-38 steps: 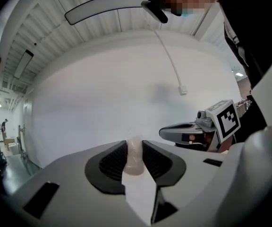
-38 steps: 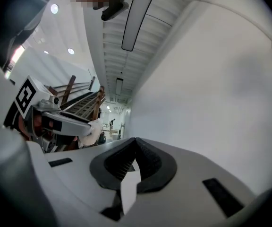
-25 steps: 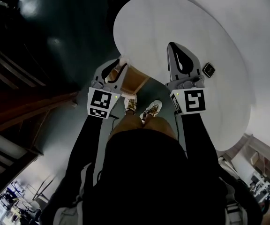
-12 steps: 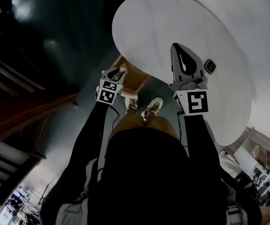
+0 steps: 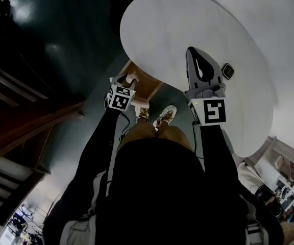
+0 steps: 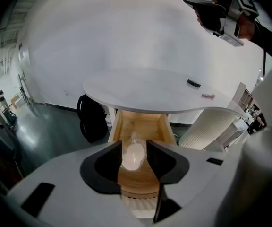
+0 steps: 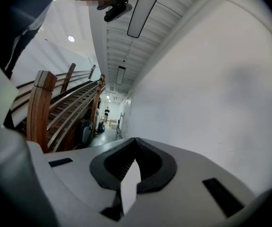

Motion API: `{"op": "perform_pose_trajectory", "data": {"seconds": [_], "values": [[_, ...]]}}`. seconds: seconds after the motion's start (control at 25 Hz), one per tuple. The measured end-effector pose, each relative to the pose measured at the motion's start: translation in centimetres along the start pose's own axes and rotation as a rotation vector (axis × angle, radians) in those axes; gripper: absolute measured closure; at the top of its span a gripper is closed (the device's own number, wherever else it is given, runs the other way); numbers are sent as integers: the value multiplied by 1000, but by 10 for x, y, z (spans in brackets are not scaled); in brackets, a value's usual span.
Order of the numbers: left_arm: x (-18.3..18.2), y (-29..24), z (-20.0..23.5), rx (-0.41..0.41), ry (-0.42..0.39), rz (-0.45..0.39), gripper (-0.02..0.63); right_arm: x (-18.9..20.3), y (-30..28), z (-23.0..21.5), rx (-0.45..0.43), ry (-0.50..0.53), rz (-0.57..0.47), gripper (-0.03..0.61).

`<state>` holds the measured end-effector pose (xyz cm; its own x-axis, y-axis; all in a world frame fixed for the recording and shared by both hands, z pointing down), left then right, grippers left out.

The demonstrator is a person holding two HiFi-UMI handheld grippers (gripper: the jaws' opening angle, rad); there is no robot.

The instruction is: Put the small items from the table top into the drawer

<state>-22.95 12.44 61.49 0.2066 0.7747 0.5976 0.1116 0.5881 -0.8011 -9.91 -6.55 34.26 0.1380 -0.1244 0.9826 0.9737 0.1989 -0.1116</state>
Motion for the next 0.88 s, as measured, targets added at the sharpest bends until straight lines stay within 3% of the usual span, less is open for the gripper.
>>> {"op": "perform_pose_trajectory", "data": {"seconds": [0.48,0.64,0.88], "values": [[-6,7,-4,4,-27,-31,440,0,4,-3,5,-4,-8,554],[-37,30,-5,-18,-60,-153,440,0,9,-8,30,-4,-11,554],[-131,105,-10,-58,-147,-474,440,-4,21,-23,85,2,-35,554]]}}
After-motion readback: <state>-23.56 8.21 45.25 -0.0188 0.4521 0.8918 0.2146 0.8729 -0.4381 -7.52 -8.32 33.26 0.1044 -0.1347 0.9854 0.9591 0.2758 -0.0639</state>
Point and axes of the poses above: the fingertips, and each gripper's own axes: y backward along the fingers, z to its left, x out of its underside, the point moved 7 cm from there along y, backward along the fingers, and after that the axes turned 2 degrees about -x, right-handed, at the moved point
